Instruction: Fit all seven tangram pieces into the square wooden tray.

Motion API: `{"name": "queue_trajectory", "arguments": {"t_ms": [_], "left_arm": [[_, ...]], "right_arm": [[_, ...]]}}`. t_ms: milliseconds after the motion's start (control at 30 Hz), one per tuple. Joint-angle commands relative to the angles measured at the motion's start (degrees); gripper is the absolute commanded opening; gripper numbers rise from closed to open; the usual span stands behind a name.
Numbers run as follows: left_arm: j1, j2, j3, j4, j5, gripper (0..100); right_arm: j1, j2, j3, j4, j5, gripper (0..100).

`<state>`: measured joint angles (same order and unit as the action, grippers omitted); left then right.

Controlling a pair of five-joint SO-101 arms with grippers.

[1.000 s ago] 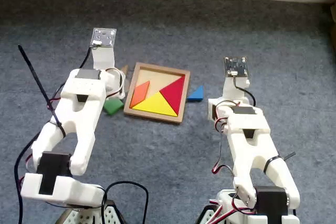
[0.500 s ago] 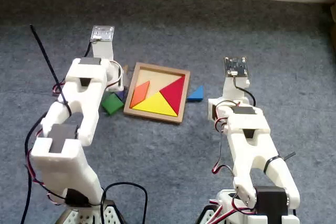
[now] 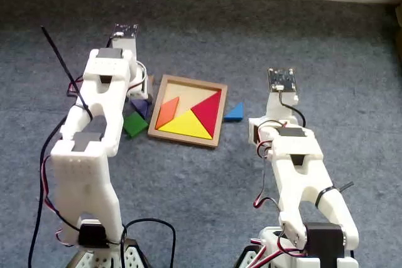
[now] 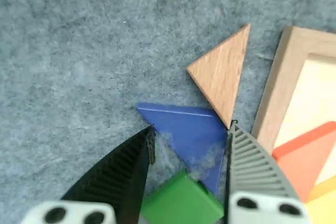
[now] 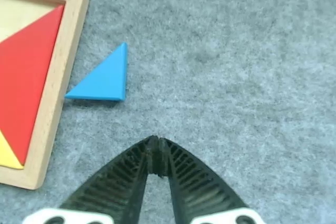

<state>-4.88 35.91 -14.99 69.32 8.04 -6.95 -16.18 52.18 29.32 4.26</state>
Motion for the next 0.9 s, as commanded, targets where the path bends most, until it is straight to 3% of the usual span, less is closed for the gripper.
{"name": "queue_trajectory", "arguments": {"t_ms": [0, 500, 867], "left_arm": [[-0.7, 1.0, -4.1, 2.1, 0.1, 23], [-0.8, 16.2, -27.9, 19.3, 0.0, 22], [-3.3, 17.5, -30.8, 24.5, 0.5, 28]], "right_arm": [[-1.0, -2.7, -0.4, -1.2, -0.2, 1.0], [-1.0, -2.7, -0.4, -1.2, -0.2, 1.0], [-1.0, -2.7, -0.4, -1.2, -0.2, 1.0]]}}
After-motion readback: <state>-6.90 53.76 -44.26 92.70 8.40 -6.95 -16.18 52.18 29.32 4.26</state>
